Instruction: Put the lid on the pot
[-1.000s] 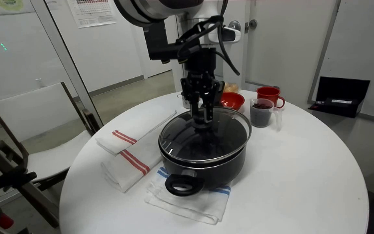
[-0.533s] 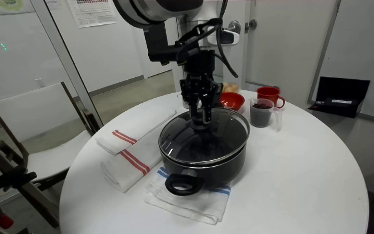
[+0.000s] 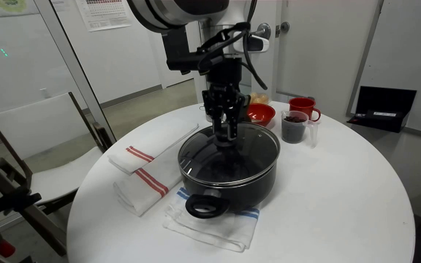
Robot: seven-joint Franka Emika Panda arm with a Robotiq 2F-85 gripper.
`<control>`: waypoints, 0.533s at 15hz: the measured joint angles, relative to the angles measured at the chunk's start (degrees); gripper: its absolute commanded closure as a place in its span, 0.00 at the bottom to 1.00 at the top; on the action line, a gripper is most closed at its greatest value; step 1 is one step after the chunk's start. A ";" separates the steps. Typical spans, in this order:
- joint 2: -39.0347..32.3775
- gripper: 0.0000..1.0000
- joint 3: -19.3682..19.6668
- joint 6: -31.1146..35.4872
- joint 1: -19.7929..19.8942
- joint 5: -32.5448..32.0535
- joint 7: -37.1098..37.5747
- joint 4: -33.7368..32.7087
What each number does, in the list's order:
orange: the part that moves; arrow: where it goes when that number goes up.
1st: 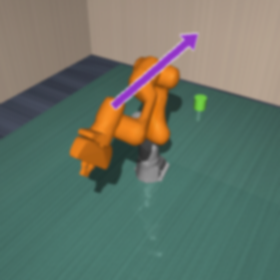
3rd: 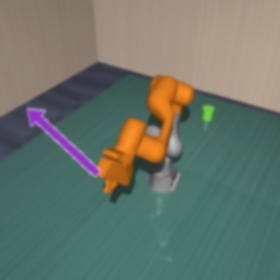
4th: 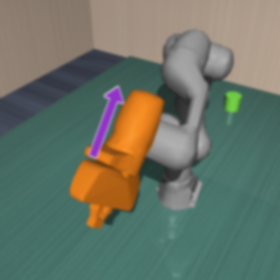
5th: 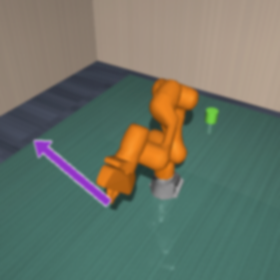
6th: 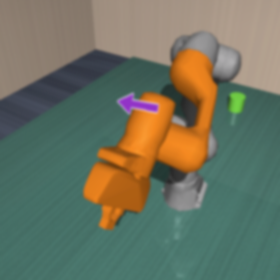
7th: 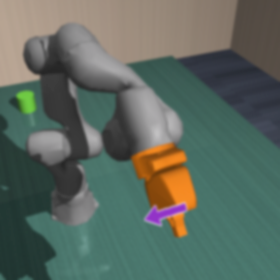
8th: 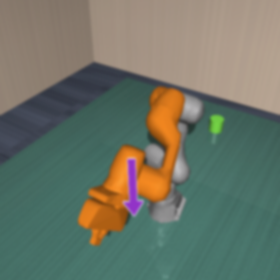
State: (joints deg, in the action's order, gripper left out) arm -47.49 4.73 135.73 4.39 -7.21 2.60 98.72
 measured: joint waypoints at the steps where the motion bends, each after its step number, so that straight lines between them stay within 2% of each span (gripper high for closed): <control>1: -0.06 0.75 -0.05 0.00 0.07 0.48 -0.16 0.00; 7: -0.27 0.75 -0.70 0.00 0.56 2.51 -0.56 0.00; 8: -0.30 0.26 -0.78 0.00 0.64 2.80 -0.57 0.00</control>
State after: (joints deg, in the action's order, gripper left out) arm -47.79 3.95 135.73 5.02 -4.41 2.03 98.72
